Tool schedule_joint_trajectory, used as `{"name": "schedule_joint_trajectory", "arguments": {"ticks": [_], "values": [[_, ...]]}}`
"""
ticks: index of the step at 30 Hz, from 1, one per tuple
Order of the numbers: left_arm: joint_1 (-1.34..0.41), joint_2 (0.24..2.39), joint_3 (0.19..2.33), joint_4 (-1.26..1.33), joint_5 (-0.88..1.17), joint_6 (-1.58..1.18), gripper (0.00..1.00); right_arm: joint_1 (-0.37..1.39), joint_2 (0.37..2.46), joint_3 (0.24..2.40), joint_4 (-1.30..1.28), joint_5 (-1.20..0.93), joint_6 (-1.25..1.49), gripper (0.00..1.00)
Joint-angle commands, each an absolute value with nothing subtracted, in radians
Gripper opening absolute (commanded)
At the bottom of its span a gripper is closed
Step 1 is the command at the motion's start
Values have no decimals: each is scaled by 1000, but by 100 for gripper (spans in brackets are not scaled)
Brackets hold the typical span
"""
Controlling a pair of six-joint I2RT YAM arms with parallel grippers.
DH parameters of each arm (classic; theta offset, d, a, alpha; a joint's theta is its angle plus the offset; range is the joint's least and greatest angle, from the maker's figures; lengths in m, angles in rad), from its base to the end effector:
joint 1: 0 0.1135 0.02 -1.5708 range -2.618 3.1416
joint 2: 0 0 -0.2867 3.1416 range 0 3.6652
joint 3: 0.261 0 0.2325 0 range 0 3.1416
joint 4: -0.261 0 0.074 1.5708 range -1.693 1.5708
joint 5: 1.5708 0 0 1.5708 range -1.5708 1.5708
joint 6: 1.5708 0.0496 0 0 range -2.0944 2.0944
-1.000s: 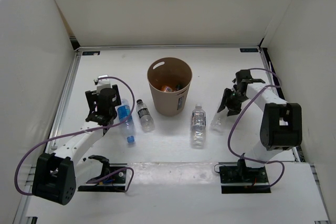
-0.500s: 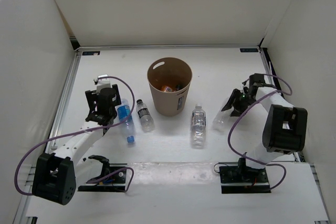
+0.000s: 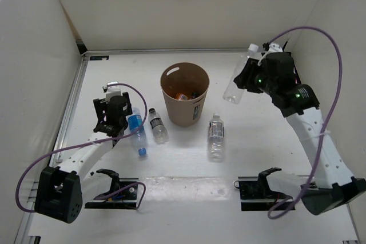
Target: Put the plastic bottles in the bin
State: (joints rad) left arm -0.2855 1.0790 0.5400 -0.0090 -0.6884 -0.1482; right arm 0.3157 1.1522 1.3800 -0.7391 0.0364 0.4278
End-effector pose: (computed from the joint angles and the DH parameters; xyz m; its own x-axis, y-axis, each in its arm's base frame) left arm 0.2047 -0.0272 0.2439 -0.4497 0.0132 -0.8931 -0.3733 0.9056 0.2013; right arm 0.2064 0.0655 0.4242 -0.5394 0.2600 -0.8009 -0.0619 0.9363 0.3456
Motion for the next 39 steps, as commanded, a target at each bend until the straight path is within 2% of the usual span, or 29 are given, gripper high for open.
{"name": "schedule_joint_trajectory", "arguments": {"ticks": [1,5,10,13,15,19,24,26,37,39], "values": [[-290,1068,578,-18,-699,-156,100,469,1138,1497,-772,322,445,0],[-293,1075,584,-23,-689,-152,100,600,1178,1578,-671,527,406,0],[-293,1074,586,-21,-681,-149,100,765,1285,1676,-612,636,356,0],[-295,1071,583,-20,-680,-149,100,932,1301,1629,-447,807,207,0],[-298,1069,583,-17,-677,-144,100,968,1343,1627,-339,819,143,0],[-298,1071,581,-20,-678,-147,100,920,1451,1753,-480,773,219,0],[-296,1072,581,-21,-686,-150,100,876,1474,1704,-522,681,271,0],[-298,1068,583,-21,-687,-153,100,873,1463,1669,-519,667,287,7],[-298,1075,583,-23,-686,-152,100,871,1468,1647,-534,600,247,26],[-298,1074,583,-23,-686,-150,100,867,1454,1641,-546,615,270,49]]}}
